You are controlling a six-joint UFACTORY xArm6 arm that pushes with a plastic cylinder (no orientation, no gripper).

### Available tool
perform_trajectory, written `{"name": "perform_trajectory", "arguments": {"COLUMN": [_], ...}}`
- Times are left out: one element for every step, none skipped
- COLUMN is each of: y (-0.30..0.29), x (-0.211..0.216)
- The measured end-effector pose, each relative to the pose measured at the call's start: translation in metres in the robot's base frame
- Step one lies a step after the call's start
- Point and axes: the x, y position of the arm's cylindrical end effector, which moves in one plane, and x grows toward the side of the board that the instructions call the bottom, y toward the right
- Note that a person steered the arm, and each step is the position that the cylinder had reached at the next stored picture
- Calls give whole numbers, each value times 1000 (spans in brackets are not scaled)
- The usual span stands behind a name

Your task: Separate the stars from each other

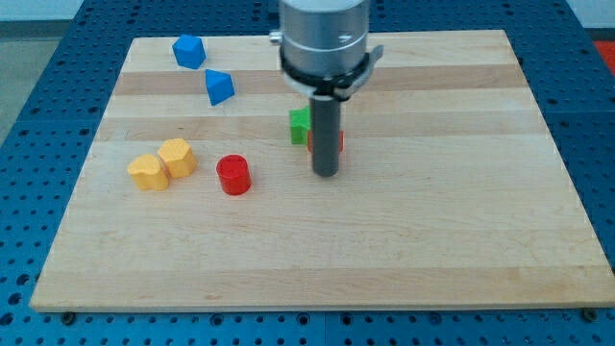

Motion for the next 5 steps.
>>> {"name": "perform_trajectory", "arguments": {"y": [8, -4, -31, -34, -34], "x": [-10, 11, 7, -24, -34]}}
